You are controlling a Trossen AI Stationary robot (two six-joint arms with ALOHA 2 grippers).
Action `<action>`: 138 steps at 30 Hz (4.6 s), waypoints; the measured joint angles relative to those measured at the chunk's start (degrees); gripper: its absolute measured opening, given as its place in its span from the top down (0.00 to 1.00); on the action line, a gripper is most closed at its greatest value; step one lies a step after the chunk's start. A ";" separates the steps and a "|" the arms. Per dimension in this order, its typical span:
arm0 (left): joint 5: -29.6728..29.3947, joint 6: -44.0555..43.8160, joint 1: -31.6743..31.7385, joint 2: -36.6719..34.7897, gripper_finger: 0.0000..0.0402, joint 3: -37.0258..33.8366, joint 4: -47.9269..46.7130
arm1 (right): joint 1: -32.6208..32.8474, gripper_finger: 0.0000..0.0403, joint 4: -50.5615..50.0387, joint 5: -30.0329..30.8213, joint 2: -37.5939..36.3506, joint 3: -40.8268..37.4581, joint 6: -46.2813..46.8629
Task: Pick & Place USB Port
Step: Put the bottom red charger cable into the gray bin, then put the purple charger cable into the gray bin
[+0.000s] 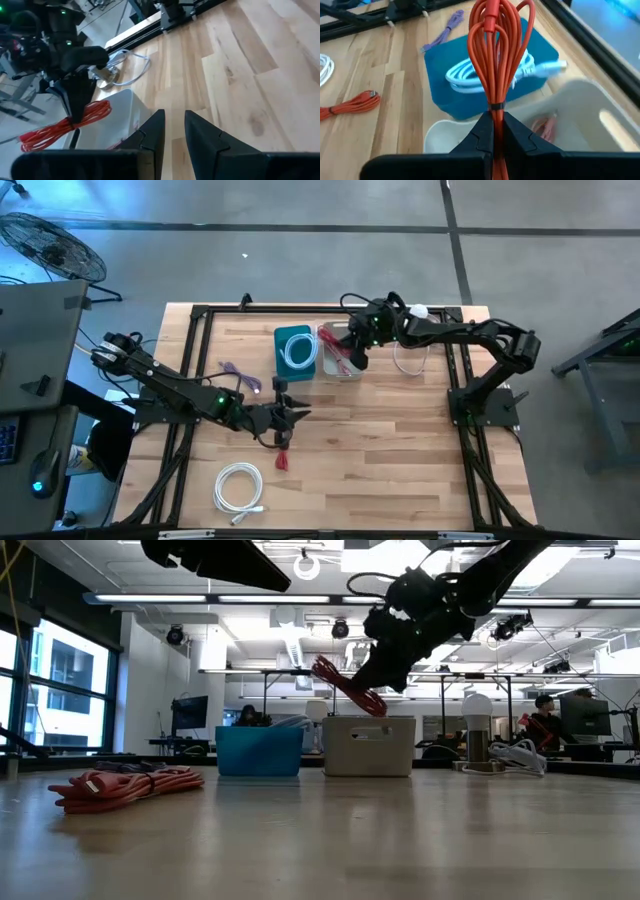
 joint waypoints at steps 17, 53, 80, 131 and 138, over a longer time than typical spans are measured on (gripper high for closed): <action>4.88 -0.19 -0.15 0.00 0.82 0.00 -2.10 | 1.09 0.98 -2.02 14.06 0.03 0.00 28.12; 9.13 -0.02 -0.15 0.00 0.82 0.02 -9.13 | 10.24 0.73 -0.43 20.57 0.03 0.00 42.58; 8.00 -16.91 -0.13 -19.64 0.82 0.06 -54.12 | 27.12 0.73 3.05 -18.85 -6.58 0.02 8.88; 27.86 9.50 44.87 -15.38 0.71 0.00 -65.04 | 35.88 0.73 -0.53 -15.45 -6.44 0.00 1.54; 23.25 8.38 44.85 -12.13 0.49 0.00 -65.11 | 37.22 0.73 -1.41 -13.43 -6.44 -0.04 0.20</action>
